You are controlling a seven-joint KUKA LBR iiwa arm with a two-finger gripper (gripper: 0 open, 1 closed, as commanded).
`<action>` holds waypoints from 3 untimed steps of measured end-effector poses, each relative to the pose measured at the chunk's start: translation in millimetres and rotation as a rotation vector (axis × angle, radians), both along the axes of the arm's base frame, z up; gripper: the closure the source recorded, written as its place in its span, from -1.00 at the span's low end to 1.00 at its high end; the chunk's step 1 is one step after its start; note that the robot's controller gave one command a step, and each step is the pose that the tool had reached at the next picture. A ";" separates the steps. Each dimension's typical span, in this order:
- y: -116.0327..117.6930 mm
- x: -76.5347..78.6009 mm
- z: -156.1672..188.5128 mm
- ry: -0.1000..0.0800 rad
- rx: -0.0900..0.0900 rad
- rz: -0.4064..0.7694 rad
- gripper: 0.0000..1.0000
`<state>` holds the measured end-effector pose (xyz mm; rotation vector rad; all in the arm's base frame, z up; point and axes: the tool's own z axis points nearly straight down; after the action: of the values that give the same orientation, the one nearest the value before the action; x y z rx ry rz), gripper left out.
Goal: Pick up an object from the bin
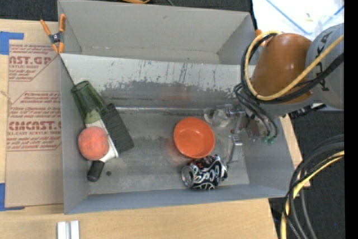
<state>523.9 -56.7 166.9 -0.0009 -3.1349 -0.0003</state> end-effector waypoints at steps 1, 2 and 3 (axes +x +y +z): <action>0.2 1.8 4.5 -0.008 -0.001 0.001 -1.00; 22.2 34.7 -65.2 -0.010 0.000 -0.223 -1.00; 48.9 49.8 -21.8 -0.011 -0.001 0.096 -1.00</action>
Offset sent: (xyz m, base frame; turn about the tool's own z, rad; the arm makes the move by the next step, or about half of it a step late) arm 0.0475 0.0310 -0.0969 0.3173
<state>573.7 -7.8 145.2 0.1506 -3.1423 0.0019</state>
